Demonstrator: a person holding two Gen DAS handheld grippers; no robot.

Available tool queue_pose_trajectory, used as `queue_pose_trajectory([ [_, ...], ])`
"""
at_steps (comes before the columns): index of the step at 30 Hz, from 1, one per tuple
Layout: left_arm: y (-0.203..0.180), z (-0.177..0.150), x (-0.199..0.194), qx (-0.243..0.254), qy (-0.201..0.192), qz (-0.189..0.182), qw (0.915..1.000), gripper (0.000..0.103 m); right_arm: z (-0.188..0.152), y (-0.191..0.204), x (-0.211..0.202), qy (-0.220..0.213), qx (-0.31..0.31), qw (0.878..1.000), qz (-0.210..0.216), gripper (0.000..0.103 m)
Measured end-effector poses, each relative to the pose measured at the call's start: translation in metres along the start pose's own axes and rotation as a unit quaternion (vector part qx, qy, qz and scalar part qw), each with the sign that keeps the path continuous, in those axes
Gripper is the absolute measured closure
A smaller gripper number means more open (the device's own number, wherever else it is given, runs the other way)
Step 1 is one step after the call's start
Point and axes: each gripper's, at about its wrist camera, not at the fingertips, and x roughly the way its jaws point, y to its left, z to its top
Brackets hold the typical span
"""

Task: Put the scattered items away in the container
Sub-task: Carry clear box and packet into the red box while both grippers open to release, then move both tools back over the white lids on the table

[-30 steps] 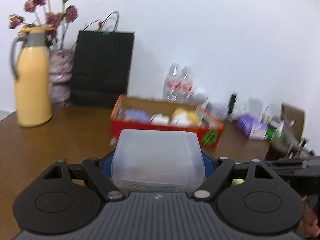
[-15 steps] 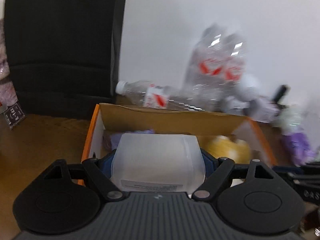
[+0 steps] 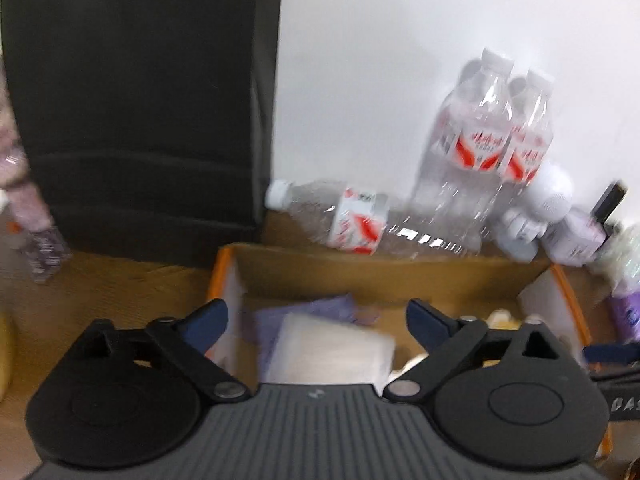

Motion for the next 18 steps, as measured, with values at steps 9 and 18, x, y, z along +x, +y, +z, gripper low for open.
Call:
queue_pose_trajectory([
  [9, -0.008, -0.023, -0.078, 0.031, 0.036, 0.036, 0.9982, 0.001, -0.019, 0.024, -0.049, 0.004, -0.006, 1.000, 0.025, 0.019],
  [18, -0.025, -0.049, -0.178, 0.036, -0.021, 0.029, 0.9987, 0.000, -0.046, 0.042, -0.138, -0.053, -0.024, 0.998, 0.039, 0.016],
])
